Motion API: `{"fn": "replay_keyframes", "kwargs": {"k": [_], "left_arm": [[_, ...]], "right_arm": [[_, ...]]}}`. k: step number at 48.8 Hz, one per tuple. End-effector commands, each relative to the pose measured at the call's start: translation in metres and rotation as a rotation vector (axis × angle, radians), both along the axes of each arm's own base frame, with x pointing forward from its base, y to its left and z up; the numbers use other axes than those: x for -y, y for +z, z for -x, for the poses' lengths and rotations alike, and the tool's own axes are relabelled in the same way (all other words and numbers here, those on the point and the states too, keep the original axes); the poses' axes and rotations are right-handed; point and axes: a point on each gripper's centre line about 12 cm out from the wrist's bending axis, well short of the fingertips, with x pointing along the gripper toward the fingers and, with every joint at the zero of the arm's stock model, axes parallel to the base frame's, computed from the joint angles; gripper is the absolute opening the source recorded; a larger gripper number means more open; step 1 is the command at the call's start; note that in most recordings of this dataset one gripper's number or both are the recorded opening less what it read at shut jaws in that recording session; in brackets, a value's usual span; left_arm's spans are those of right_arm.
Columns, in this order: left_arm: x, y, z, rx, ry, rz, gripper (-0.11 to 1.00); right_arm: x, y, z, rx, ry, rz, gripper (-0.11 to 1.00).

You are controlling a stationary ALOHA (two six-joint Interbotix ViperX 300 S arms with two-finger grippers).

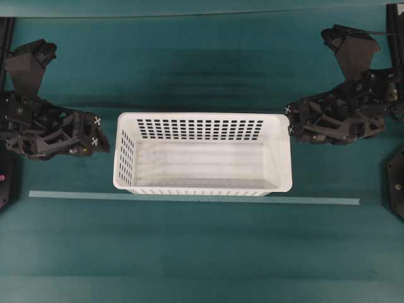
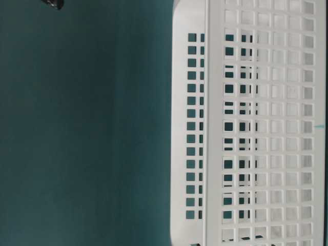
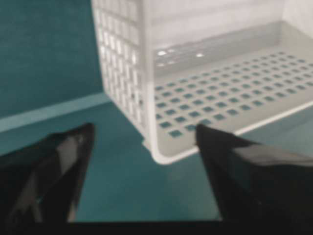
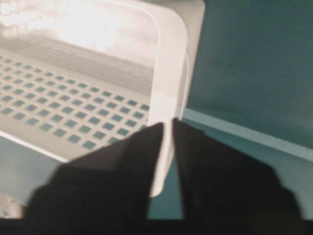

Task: Lift the white basket with both hands.
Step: 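Lower both grippers onto the basket's end rims and close them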

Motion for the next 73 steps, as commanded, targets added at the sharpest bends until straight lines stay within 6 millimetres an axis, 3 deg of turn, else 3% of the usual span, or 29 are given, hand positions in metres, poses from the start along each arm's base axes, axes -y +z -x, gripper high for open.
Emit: {"fn": "replay_keyframes", "kwargs": {"k": [1, 10, 15, 34, 45, 57, 73], "left_arm": [[0.0, 0.001, -0.004, 0.003, -0.002, -0.003, 0.94], [-0.001, 0.0, -0.004, 0.0, 0.001, -0.003, 0.93], [-0.002, 0.0, -0.005, 0.0, 0.002, -0.003, 0.93], [-0.009, -0.029, -0.03, -0.046, 0.021, 0.004, 0.93], [-0.011, -0.073, -0.046, -0.133, 0.021, 0.014, 0.93], [-0.014, -0.104, -0.066, -0.136, 0.021, 0.015, 0.93], [-0.014, -0.111, -0.068, -0.151, 0.019, 0.016, 0.92]], "right_arm": [[0.001, -0.005, -0.006, 0.0, -0.004, -0.001, 0.38], [0.001, -0.007, -0.008, 0.007, -0.011, -0.013, 0.85], [-0.001, -0.011, -0.013, 0.006, -0.015, -0.03, 0.99], [-0.007, -0.048, -0.032, -0.139, -0.069, -0.135, 0.97], [-0.01, -0.069, -0.04, -0.171, -0.066, -0.136, 0.95], [-0.013, -0.092, -0.042, -0.188, -0.061, -0.125, 0.95], [-0.01, -0.098, -0.047, -0.154, -0.069, -0.107, 0.95]]}}
